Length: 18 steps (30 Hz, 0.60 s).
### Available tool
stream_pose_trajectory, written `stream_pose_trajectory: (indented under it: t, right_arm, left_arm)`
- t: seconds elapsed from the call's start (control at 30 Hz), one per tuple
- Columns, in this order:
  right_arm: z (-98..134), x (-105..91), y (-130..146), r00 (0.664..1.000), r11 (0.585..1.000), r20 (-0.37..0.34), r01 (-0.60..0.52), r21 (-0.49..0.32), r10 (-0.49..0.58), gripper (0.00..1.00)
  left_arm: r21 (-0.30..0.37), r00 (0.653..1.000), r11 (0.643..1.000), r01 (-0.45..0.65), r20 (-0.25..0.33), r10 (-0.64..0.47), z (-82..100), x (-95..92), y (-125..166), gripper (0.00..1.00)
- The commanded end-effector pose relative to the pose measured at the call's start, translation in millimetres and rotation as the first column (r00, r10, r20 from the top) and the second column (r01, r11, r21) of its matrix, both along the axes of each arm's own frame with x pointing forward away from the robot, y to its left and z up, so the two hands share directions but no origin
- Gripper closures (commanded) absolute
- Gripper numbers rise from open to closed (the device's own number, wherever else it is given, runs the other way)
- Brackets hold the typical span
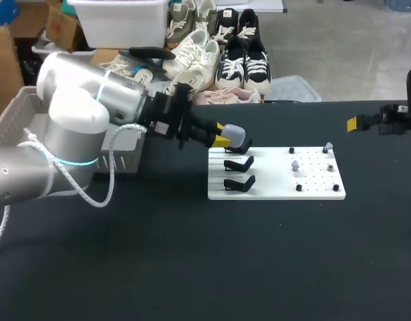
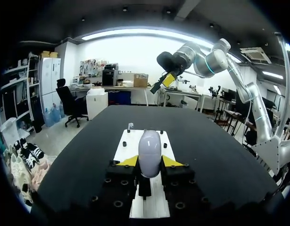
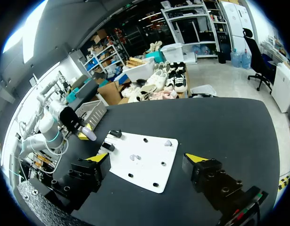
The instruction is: Pick up each earbud case from the left stands, insert the matching earbuds, close the lid, and place the case in the box.
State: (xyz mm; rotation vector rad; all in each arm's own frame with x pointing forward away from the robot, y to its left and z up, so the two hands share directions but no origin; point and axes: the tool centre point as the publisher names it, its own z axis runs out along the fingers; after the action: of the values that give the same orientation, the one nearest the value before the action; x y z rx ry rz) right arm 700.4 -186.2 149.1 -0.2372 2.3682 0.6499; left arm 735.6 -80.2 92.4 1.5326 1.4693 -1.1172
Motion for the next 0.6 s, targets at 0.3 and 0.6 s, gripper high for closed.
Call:
stream_pose_trajectory:
  t: [0.3, 0.6]
  right_arm:
    - [0, 0.8, -1, 1.000, 1.000, -0.002, -0.002, 0.000, 0.002, 0.00]
    - [0, 0.8, -1, 1.000, 1.000, -0.002, -0.002, 0.000, 0.002, 0.00]
  left_arm:
    - [-0.175, 0.990, 0.982, -0.071, 0.109, 0.091, 43.6, -71.6, 14, 1.00]
    - [-0.206, 0.990, 0.975, -0.080, 0.100, 0.102, 54.7, -85.6, 16, 1.00]
